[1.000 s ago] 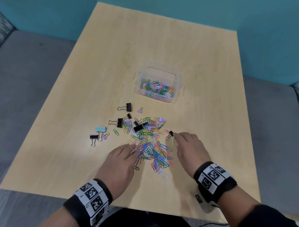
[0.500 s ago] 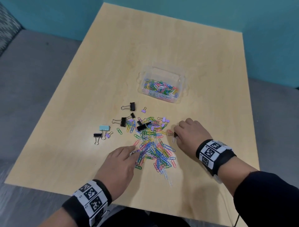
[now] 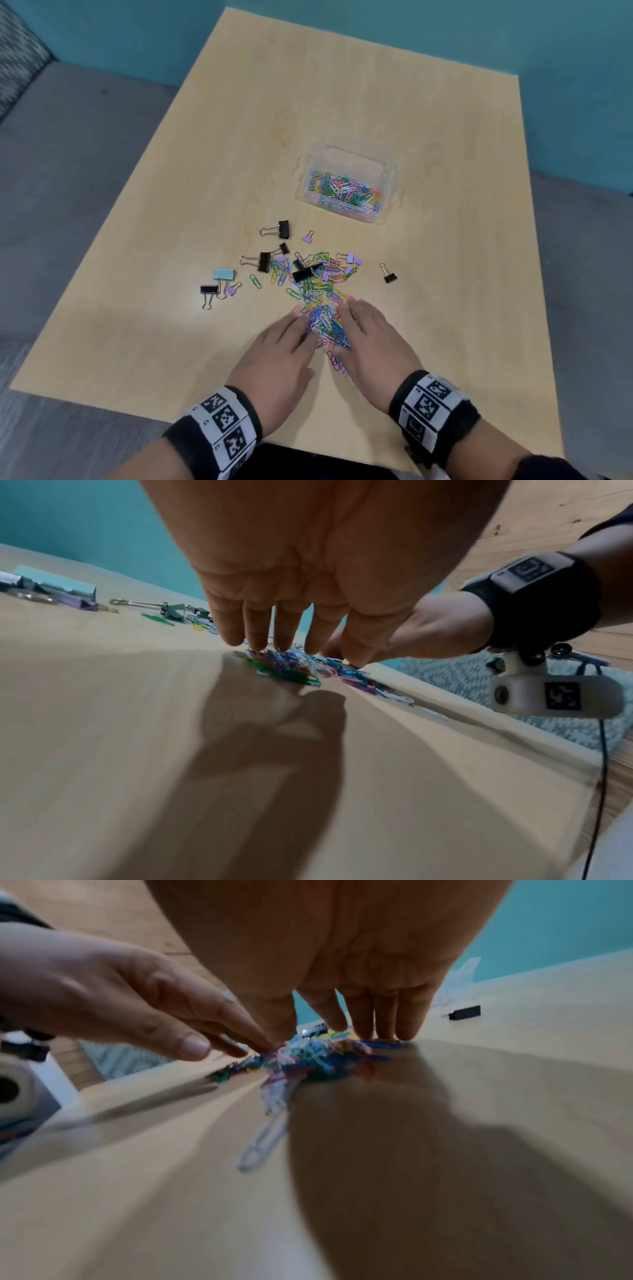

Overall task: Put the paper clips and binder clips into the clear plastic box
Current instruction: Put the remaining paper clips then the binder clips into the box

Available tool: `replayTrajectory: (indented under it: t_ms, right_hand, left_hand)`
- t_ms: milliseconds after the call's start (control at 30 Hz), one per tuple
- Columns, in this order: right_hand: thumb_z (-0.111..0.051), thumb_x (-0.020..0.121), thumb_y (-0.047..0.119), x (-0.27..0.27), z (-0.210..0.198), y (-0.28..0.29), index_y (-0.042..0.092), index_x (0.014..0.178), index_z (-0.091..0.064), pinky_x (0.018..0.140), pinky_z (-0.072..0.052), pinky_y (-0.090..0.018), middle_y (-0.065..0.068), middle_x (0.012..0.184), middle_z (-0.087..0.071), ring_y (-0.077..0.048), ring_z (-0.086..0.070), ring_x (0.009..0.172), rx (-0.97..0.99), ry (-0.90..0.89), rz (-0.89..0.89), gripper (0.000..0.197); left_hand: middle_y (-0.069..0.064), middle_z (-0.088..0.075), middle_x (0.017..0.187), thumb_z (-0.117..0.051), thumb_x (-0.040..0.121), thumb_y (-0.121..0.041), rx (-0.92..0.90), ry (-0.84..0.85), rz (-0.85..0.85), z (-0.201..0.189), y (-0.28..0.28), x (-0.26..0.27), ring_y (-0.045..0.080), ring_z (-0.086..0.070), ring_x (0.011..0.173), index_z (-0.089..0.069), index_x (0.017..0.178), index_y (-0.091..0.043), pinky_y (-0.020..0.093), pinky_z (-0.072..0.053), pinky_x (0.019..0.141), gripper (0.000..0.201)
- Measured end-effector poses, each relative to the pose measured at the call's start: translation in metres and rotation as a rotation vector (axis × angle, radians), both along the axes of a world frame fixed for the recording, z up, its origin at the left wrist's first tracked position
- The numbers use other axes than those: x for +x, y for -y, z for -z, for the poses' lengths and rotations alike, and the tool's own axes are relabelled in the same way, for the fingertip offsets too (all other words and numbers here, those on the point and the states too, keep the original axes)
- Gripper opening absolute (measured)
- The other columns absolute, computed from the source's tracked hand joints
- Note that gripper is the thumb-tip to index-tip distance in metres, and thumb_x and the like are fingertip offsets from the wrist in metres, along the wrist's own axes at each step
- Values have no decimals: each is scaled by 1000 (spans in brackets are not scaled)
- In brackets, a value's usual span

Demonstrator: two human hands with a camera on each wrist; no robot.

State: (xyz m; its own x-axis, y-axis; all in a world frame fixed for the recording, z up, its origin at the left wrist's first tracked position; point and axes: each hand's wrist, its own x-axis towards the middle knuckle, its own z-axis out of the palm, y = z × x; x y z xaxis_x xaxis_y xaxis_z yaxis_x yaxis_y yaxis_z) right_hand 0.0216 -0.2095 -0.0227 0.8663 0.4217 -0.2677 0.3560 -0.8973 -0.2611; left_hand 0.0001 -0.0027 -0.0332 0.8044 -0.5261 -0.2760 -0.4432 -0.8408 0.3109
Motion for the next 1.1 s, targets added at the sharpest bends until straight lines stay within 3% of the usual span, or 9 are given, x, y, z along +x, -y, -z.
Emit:
replayTrajectory:
  t_ms: [133, 233, 400, 500, 600, 700, 833, 1000, 1100]
  right_hand:
    - [-43, 93, 42, 16, 4, -7, 5, 142, -30, 113, -28, -42, -17, 147, -34, -33, -27, 139, 18, 43, 43, 63]
    - [-35, 93, 46, 9, 10, -14, 1, 143, -28, 111, -28, -45, -20, 148, -31, -35, -23, 140, -49, -3, -31, 68]
    - [-39, 92, 41, 6, -1, -21, 3, 138, -39, 107, -34, -44, -15, 136, -45, -34, -36, 130, -21, 33, -104, 60]
    - [-37, 92, 37, 18, 0, -29, 1, 141, -35, 111, -30, -45, -18, 145, -37, -35, -28, 137, -16, 67, -116, 61]
    - [-52, 87, 38, 17, 3, -36, -1, 137, -41, 106, -38, -46, -21, 144, -40, -36, -33, 136, -58, 45, -137, 64]
    - [-60, 83, 38, 6, 1, -35, 1, 132, -49, 100, -44, -46, -18, 138, -48, -36, -40, 132, -63, 34, -151, 62]
    - [-48, 88, 35, 4, 2, -30, 4, 133, -45, 105, -39, -45, -15, 137, -47, -34, -37, 133, -16, 61, -143, 55]
    - [-45, 88, 36, 14, 2, -25, 5, 133, -46, 104, -40, -44, -15, 135, -48, -34, -38, 131, -5, 68, -69, 55]
    - [-36, 89, 38, 16, 2, -20, 6, 133, -44, 106, -37, -44, -14, 136, -47, -33, -36, 132, 1, 60, -59, 56]
  left_hand:
    - [13, -33, 147, -34, 90, -38, 23, 25, -53, 2, 4, 19, 30, -24, 139, -36, 138, -12, 43, -31, 109, 54]
    - [13, -36, 147, -24, 90, -40, 57, -11, -64, 7, 1, 32, 30, -27, 139, -37, 139, -12, 43, -30, 109, 58]
    - [7, -59, 119, -43, 84, -29, -15, 103, -113, -5, -7, 49, 31, -53, 106, -54, 121, -14, 42, -50, 85, 40]
    - [7, -53, 114, -59, 74, -11, 76, 98, -104, -15, -6, 76, 31, -48, 97, -43, 131, -17, 41, -47, 76, 59]
    - [8, -46, 116, -57, 73, -9, 200, 86, 0, -24, -2, 103, 30, -44, 99, -34, 136, -22, 40, -41, 76, 69]
    - [8, -46, 114, -57, 74, -9, 287, 98, 93, -30, 0, 116, 29, -45, 95, -41, 129, -20, 36, -34, 69, 58]
    - [8, -47, 109, -59, 72, -7, 291, 104, 134, -30, -2, 121, 28, -48, 91, -48, 116, -15, 35, -28, 64, 46]
    - [7, -55, 87, -66, 68, -17, 233, 174, 153, -24, -5, 124, 28, -51, 73, -59, 86, -13, 33, -35, 55, 21]
    - [8, -55, 81, -64, 66, -23, 77, 205, 37, -31, -12, 116, 30, -53, 71, -56, 78, -12, 36, -43, 56, 18]
